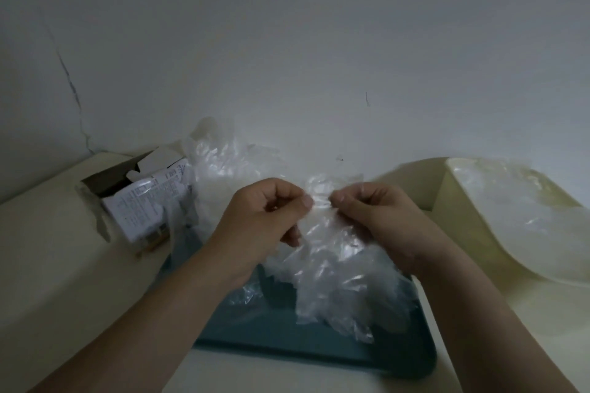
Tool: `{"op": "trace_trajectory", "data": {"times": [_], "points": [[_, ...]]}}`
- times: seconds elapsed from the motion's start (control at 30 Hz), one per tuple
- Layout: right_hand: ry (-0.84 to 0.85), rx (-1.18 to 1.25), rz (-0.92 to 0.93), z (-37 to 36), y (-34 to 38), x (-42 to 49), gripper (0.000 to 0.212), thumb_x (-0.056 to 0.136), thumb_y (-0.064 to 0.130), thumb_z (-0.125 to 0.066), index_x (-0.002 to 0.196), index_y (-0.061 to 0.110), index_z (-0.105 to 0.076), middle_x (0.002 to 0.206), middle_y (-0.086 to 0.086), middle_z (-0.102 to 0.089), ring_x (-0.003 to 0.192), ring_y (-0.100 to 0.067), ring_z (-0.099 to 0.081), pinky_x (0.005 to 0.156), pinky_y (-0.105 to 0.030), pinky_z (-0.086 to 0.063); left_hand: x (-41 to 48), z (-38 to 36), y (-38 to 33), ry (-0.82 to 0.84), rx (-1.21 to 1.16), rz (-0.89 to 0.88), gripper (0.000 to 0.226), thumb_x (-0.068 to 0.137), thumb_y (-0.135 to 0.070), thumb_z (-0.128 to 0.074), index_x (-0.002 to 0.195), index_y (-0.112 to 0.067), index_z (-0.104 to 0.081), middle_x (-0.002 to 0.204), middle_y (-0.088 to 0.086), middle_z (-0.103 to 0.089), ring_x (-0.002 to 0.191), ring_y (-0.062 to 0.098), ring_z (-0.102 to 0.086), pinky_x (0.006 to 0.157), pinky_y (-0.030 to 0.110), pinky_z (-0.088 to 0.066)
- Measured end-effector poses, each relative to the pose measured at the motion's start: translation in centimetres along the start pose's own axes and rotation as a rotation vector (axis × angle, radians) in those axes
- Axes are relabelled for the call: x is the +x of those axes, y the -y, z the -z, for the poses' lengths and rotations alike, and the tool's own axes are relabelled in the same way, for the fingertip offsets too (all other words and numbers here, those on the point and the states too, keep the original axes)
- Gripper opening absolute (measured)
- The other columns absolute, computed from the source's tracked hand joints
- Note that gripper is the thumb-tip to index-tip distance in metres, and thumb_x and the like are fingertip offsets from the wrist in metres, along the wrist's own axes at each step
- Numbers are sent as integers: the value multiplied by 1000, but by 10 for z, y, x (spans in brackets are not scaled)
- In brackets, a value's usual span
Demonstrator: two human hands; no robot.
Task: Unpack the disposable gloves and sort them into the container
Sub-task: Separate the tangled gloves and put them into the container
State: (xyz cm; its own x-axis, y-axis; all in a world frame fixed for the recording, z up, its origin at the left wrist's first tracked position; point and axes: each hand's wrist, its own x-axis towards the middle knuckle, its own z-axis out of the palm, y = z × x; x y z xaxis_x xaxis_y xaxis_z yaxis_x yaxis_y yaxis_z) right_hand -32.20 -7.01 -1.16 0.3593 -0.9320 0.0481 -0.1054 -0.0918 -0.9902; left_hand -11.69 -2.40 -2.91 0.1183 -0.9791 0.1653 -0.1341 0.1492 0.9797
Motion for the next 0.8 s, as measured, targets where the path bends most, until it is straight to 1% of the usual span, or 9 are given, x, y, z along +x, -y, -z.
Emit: {"op": "trace_trajectory", "data": {"times": [0.07,0.17,0.3,0.47,0.57,0.6,0.67,0.73,0.8], "points": [[-84,-58,8,8,0,0,24,100,20,-65,90,-1,-72,58,-2,-62,50,-21,-40,48,-30,-33,3,5,10,-32,380,-128,5,97,-30,-71,102,-29,-72,87,-12,-72,76,6,-68,70,23,-57],[-110,-135,-10,15,-2,1,21,101,23,-66,92,7,-77,64,-3,-68,59,-28,-43,54,-37,-38,-1,3,31,187,745,-125,31,93,-47,-69,119,-31,-63,114,-19,-59,99,2,-62,90,31,-56],[-14,-110,-18,14,-3,-1,26,98,30,-68,93,7,-78,80,-12,-74,69,-26,-64,71,-41,-54,-2,-2,47,205,754,-105,20,90,-49,-73,102,-34,-67,88,-13,-64,79,2,-63,80,34,-59],[139,-129,-19,17,2,-5,29,93,35,-69,87,7,-78,74,-12,-72,61,-22,-62,57,-30,-54,7,6,43,112,595,-109,12,92,-25,-76,97,-34,-81,88,-22,-75,82,-5,-69,82,23,-59],[172,-181,28,21,6,-8,29,95,31,-66,84,7,-76,62,-3,-66,53,-16,-52,53,-28,-44,11,11,29,17,527,-259,16,93,-18,-76,94,-33,-80,90,-20,-73,88,-4,-69,79,9,-49],[171,-167,66,22,8,-9,27,95,30,-65,87,7,-76,68,-4,-68,59,-15,-58,59,-32,-47,10,13,22,-18,501,-330,16,93,-15,-76,95,-30,-80,93,-18,-72,91,-2,-68,80,8,-47],[177,-130,129,24,9,-9,27,95,29,-64,100,7,-79,104,-7,-75,95,-16,-70,85,-41,-54,9,15,8,-39,458,-441,19,94,-10,-74,97,-28,-79,100,-17,-70,98,3,-68,82,9,-48],[158,-108,158,23,12,-9,32,90,33,-68,106,8,-80,140,8,-64,130,-11,-59,109,-43,-46,6,15,-1,-39,412,-483,24,94,-8,-75,96,-32,-78,106,-18,-70,105,5,-68,85,11,-50],[158,-114,194,20,15,-10,33,87,35,-72,102,7,-81,149,14,-56,139,-9,-51,115,-45,-41,3,13,-5,-52,387,-494,25,94,-8,-75,94,-34,-77,112,-19,-68,111,5,-65,88,10,-47]]}}
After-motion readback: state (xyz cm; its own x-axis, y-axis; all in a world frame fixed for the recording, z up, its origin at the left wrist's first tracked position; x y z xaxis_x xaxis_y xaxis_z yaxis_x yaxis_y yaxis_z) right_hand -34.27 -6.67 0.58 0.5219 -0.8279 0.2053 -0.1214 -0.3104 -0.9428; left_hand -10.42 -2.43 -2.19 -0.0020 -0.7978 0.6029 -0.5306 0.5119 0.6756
